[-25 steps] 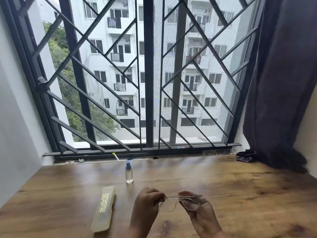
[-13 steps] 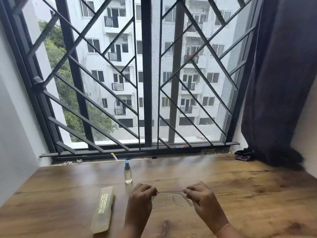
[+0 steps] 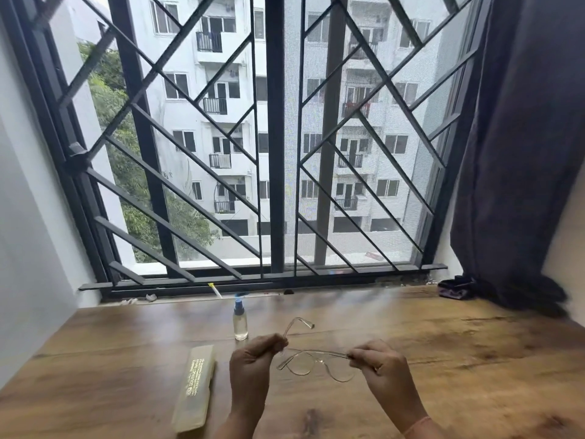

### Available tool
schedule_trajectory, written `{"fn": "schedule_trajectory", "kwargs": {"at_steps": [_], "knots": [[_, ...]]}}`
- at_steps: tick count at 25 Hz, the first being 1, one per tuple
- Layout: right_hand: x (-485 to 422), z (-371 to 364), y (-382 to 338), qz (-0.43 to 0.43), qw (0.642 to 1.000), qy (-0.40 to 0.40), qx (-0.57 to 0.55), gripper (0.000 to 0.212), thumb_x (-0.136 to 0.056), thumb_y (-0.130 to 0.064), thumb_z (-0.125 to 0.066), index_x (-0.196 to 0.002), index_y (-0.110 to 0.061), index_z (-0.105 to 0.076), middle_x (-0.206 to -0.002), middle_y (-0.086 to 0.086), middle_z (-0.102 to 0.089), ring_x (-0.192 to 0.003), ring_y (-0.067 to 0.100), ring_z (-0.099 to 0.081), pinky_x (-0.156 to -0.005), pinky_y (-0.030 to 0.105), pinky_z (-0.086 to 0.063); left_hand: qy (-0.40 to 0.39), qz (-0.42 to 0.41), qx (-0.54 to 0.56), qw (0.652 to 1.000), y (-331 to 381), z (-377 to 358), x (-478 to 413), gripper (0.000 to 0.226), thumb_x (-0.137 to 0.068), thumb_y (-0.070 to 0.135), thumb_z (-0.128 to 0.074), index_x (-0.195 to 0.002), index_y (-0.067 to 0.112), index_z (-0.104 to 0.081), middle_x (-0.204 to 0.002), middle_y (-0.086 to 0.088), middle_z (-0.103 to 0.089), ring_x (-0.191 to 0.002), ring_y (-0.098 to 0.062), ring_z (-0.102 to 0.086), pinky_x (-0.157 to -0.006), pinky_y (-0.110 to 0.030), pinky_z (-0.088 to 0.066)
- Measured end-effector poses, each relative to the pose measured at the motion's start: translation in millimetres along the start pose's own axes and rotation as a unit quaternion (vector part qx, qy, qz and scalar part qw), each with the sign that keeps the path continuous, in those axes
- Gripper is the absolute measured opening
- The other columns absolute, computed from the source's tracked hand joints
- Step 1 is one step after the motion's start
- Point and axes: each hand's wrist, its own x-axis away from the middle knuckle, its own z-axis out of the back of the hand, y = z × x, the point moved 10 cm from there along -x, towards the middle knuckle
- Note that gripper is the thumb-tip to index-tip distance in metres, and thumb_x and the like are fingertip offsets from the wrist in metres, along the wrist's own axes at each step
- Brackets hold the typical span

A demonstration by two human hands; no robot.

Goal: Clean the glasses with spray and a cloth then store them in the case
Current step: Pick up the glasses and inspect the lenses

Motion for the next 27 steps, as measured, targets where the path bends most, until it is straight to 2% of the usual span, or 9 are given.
{"fn": "schedule_trajectory", "kwargs": {"at_steps": [2,8,10,13,16,18,23,27], "knots": [[2.8,-2.0,0.7,0.000,1.000,0.011,-0.001,0.029,-0.060,-0.004,-0.071,-0.084,-0.022,-0.069,-0.082,-0.034,-0.059,-0.073,-0.008,-0.055,-0.065,0.001,-0.041,0.027,0.030,0.061,0.997,-3.8,3.6,0.5,0.053,-0.069,-0.022,-0.060,-0.056,0.027,-0.075,-0.059,0.000,-0.071,-0.060,-0.008,-0.066,-0.061,-0.013,-0.052],[5.4,0.4,-3.6,-0.016,0.996,0.082,0.014,0.024,-0.056,0.001,-0.070,-0.071,-0.017,-0.073,-0.069,-0.028,-0.057,-0.070,-0.003,-0.056,-0.066,-0.002,-0.040,0.063,0.043,0.094,0.993,-6.5,14.1,5.4,0.055,-0.069,-0.022,-0.059,-0.056,0.028,-0.074,-0.060,0.000,-0.071,-0.059,-0.007,-0.067,-0.059,-0.011,-0.052],[6.7,0.6,3.8,-0.056,0.993,0.100,-0.009,0.033,-0.057,0.006,-0.072,-0.079,-0.020,-0.071,-0.067,-0.027,-0.061,-0.071,-0.003,-0.058,-0.066,-0.001,-0.040,0.068,0.041,0.096,0.992,-7.4,14.6,6.1,0.054,-0.070,-0.021,-0.060,-0.057,0.030,-0.074,-0.060,0.001,-0.072,-0.060,-0.007,-0.067,-0.059,-0.011,-0.051],[7.2,0.9,11.1,-0.094,0.988,0.117,-0.031,0.056,-0.055,0.017,-0.076,-0.086,-0.029,-0.068,-0.081,-0.021,-0.066,-0.071,-0.002,-0.060,-0.066,0.002,-0.042,0.065,0.037,0.109,0.991,-9.3,13.7,5.2,0.053,-0.072,-0.020,-0.058,-0.059,0.028,-0.075,-0.061,-0.002,-0.072,-0.062,-0.012,-0.068,-0.062,-0.014,-0.053],[6.9,4.5,16.7,-0.143,0.977,0.135,-0.080,0.061,-0.056,0.016,-0.076,-0.072,-0.043,-0.071,-0.076,-0.017,-0.068,-0.069,-0.001,-0.062,-0.067,0.003,-0.043,0.066,0.035,0.103,0.992,-8.8,13.9,3.6,0.051,-0.072,-0.019,-0.060,-0.061,0.028,-0.075,-0.063,-0.002,-0.072,-0.064,-0.012,-0.068,-0.064,-0.014,-0.053],[8.7,3.3,23.4,-0.181,0.964,0.143,-0.131,0.062,-0.058,0.016,-0.074,-0.064,-0.045,-0.071,-0.070,-0.016,-0.069,-0.067,-0.001,-0.062,-0.067,0.004,-0.044,0.068,0.036,0.108,0.991,-7.3,12.9,3.4,0.051,-0.072,-0.020,-0.060,-0.061,0.028,-0.076,-0.063,-0.002,-0.072,-0.063,-0.010,-0.068,-0.064,-0.013,-0.053],[16.8,-2.7,37.4,-0.275,0.894,0.185,-0.302,0.048,-0.061,0.027,-0.063,-0.053,-0.019,-0.073,-0.059,-0.004,-0.070,-0.058,0.000,-0.062,-0.061,0.008,-0.049,0.070,0.040,0.112,0.990,-4.4,11.0,2.8,0.055,-0.072,-0.022,-0.058,-0.059,0.028,-0.075,-0.062,0.000,-0.072,-0.063,-0.008,-0.068,-0.063,-0.012,-0.052],[22.0,-2.8,40.1,-0.308,0.858,0.211,-0.353,0.035,-0.065,0.028,-0.059,-0.064,-0.005,-0.069,-0.055,-0.001,-0.069,-0.053,0.001,-0.062,-0.056,0.008,-0.049,0.067,0.038,0.106,0.991,-2.5,8.9,1.8,0.056,-0.072,-0.023,-0.057,-0.058,0.028,-0.075,-0.061,0.000,-0.072,-0.063,-0.008,-0.067,-0.064,-0.014,-0.053]]}}
